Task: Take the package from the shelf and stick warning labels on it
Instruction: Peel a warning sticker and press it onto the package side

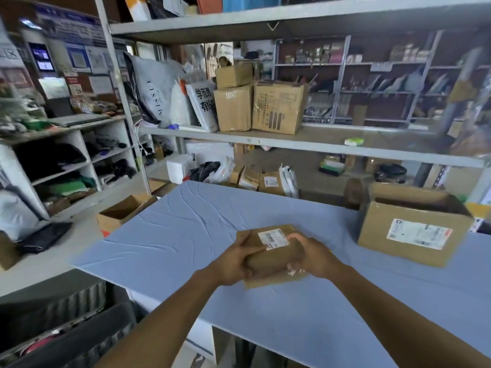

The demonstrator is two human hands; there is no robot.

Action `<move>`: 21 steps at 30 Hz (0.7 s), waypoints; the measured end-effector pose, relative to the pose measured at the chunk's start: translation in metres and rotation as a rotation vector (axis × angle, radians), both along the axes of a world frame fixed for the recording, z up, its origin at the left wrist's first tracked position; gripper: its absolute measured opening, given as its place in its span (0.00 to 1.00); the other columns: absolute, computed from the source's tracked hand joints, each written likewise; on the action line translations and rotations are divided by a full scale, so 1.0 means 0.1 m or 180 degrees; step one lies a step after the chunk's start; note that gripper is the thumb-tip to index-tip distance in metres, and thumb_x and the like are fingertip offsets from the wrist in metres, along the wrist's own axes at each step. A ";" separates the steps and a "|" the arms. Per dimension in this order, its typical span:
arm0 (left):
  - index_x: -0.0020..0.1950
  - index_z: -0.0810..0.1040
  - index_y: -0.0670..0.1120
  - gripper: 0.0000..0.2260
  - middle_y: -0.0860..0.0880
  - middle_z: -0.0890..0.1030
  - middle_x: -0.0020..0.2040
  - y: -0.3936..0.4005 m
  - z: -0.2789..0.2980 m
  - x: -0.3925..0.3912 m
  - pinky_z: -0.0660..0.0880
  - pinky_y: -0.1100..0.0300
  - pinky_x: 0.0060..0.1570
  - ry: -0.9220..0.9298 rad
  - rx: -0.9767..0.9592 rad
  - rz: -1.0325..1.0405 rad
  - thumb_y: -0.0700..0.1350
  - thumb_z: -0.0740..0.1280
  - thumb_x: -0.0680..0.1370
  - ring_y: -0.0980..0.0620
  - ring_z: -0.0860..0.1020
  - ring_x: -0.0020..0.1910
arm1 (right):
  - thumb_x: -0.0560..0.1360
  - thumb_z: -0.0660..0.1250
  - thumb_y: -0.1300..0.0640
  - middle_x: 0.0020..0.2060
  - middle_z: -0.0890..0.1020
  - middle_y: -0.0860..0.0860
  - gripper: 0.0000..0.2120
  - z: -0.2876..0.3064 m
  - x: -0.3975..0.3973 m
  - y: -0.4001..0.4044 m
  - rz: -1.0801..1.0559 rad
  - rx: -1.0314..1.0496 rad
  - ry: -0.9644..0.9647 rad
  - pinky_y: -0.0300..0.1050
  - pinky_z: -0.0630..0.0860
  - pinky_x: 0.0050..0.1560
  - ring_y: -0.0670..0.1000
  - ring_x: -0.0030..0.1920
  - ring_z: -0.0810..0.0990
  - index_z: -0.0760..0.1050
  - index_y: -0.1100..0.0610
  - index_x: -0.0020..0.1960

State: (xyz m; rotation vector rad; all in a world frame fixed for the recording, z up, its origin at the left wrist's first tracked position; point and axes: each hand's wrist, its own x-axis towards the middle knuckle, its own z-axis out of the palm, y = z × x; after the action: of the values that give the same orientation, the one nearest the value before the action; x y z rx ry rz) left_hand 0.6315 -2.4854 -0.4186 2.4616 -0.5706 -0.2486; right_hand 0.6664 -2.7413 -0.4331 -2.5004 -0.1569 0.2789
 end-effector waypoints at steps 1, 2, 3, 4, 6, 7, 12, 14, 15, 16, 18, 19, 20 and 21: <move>0.76 0.67 0.50 0.30 0.50 0.58 0.78 0.01 0.04 0.02 0.65 0.68 0.69 0.0095 -0.0051 -0.0065 0.37 0.70 0.76 0.51 0.63 0.74 | 0.59 0.77 0.44 0.60 0.77 0.55 0.34 0.06 -0.06 0.03 0.0002 -0.0079 -0.0035 0.46 0.77 0.58 0.56 0.56 0.79 0.66 0.34 0.62; 0.75 0.68 0.49 0.26 0.53 0.66 0.75 0.03 0.09 0.03 0.71 0.70 0.63 0.0056 -0.0086 -0.0113 0.37 0.69 0.77 0.53 0.69 0.70 | 0.61 0.78 0.46 0.59 0.77 0.55 0.34 0.13 -0.13 0.07 0.0023 -0.0098 -0.0114 0.44 0.76 0.55 0.56 0.56 0.79 0.67 0.37 0.63; 0.72 0.71 0.48 0.23 0.52 0.74 0.70 0.03 0.12 0.06 0.77 0.68 0.55 -0.0135 -0.0081 -0.0024 0.39 0.69 0.77 0.53 0.75 0.65 | 0.62 0.78 0.48 0.59 0.75 0.55 0.34 0.15 -0.16 0.09 0.0029 -0.0103 -0.0112 0.43 0.74 0.53 0.56 0.55 0.78 0.68 0.39 0.64; 0.70 0.74 0.47 0.21 0.49 0.80 0.64 0.02 0.12 0.09 0.79 0.64 0.50 -0.0072 -0.0341 0.0179 0.41 0.71 0.77 0.51 0.79 0.60 | 0.64 0.79 0.49 0.58 0.74 0.55 0.33 0.14 -0.18 0.11 0.0040 -0.0086 -0.0095 0.42 0.72 0.52 0.55 0.55 0.77 0.68 0.41 0.64; 0.66 0.78 0.47 0.19 0.47 0.84 0.61 0.06 0.04 0.15 0.80 0.59 0.50 -0.0015 -0.0673 0.0424 0.45 0.72 0.76 0.48 0.82 0.58 | 0.65 0.79 0.50 0.57 0.74 0.55 0.32 0.13 -0.23 0.15 0.0061 -0.0068 -0.0135 0.41 0.72 0.50 0.55 0.53 0.77 0.68 0.40 0.63; 0.65 0.79 0.47 0.18 0.47 0.84 0.61 0.07 0.03 0.15 0.80 0.59 0.52 -0.0010 -0.0727 0.0434 0.46 0.72 0.76 0.48 0.82 0.58 | 0.65 0.79 0.49 0.56 0.74 0.55 0.31 0.12 -0.24 0.16 0.0051 -0.0053 -0.0159 0.42 0.73 0.50 0.55 0.52 0.77 0.67 0.39 0.62; 0.63 0.80 0.51 0.15 0.45 0.82 0.63 0.06 -0.04 0.23 0.77 0.52 0.62 -0.0522 -0.0098 0.0588 0.45 0.71 0.76 0.46 0.80 0.61 | 0.65 0.79 0.50 0.58 0.75 0.55 0.32 0.12 -0.26 0.18 0.0072 -0.0042 -0.0170 0.45 0.77 0.53 0.57 0.54 0.78 0.67 0.40 0.63; 0.67 0.77 0.54 0.19 0.44 0.75 0.70 -0.02 -0.05 0.23 0.68 0.45 0.71 -0.0493 0.0255 0.0484 0.42 0.68 0.76 0.42 0.73 0.69 | 0.65 0.79 0.51 0.58 0.75 0.55 0.33 0.12 -0.27 0.17 0.0085 0.0008 -0.0192 0.46 0.76 0.56 0.58 0.56 0.78 0.68 0.41 0.66; 0.69 0.75 0.54 0.21 0.44 0.72 0.73 -0.09 -0.03 0.19 0.64 0.45 0.73 -0.0781 0.0580 0.0501 0.42 0.67 0.76 0.40 0.68 0.72 | 0.65 0.79 0.51 0.59 0.76 0.55 0.34 0.11 -0.28 0.15 0.0109 0.0051 -0.0223 0.47 0.77 0.57 0.58 0.56 0.78 0.68 0.41 0.66; 0.70 0.74 0.53 0.22 0.45 0.69 0.74 -0.17 0.00 0.13 0.62 0.46 0.74 -0.1015 0.0692 0.0456 0.45 0.68 0.75 0.39 0.63 0.74 | 0.64 0.80 0.51 0.60 0.77 0.55 0.36 0.08 -0.27 0.11 0.0122 0.0133 -0.0230 0.50 0.77 0.59 0.58 0.58 0.78 0.68 0.41 0.67; 0.70 0.74 0.51 0.24 0.45 0.69 0.72 -0.37 0.06 0.00 0.64 0.50 0.72 -0.1376 0.0829 0.0354 0.49 0.69 0.74 0.38 0.61 0.73 | 0.64 0.80 0.54 0.61 0.76 0.53 0.38 0.05 -0.32 0.00 0.0159 0.0257 -0.0249 0.56 0.78 0.61 0.58 0.61 0.77 0.67 0.43 0.69; 0.69 0.75 0.50 0.23 0.44 0.71 0.70 -0.49 0.09 -0.05 0.66 0.51 0.69 -0.1511 0.0831 0.0319 0.49 0.68 0.74 0.38 0.62 0.71 | 0.65 0.80 0.58 0.61 0.75 0.52 0.40 0.07 -0.36 -0.05 0.0156 0.0245 -0.0234 0.56 0.77 0.62 0.57 0.63 0.75 0.66 0.46 0.72; 0.68 0.76 0.49 0.22 0.44 0.73 0.68 -0.60 0.10 -0.08 0.68 0.50 0.67 -0.1633 0.0770 0.0252 0.48 0.67 0.74 0.38 0.65 0.68 | 0.66 0.79 0.62 0.61 0.73 0.52 0.42 0.08 -0.40 -0.12 0.0132 0.0226 -0.0205 0.54 0.76 0.63 0.55 0.64 0.74 0.64 0.49 0.74; 0.66 0.77 0.48 0.20 0.43 0.75 0.66 -0.71 0.09 -0.11 0.71 0.48 0.64 -0.1705 0.0642 0.0151 0.46 0.66 0.73 0.37 0.69 0.65 | 0.67 0.78 0.65 0.62 0.73 0.53 0.41 0.09 -0.42 -0.20 0.0111 0.0128 -0.0216 0.50 0.75 0.63 0.54 0.64 0.73 0.63 0.53 0.75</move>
State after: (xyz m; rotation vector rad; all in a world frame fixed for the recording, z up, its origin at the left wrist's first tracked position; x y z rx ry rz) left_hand 0.6206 -2.5567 -0.4100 2.7396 -0.7323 0.4063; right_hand 0.6242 -2.7610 -0.4245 -2.4703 -0.2319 0.2032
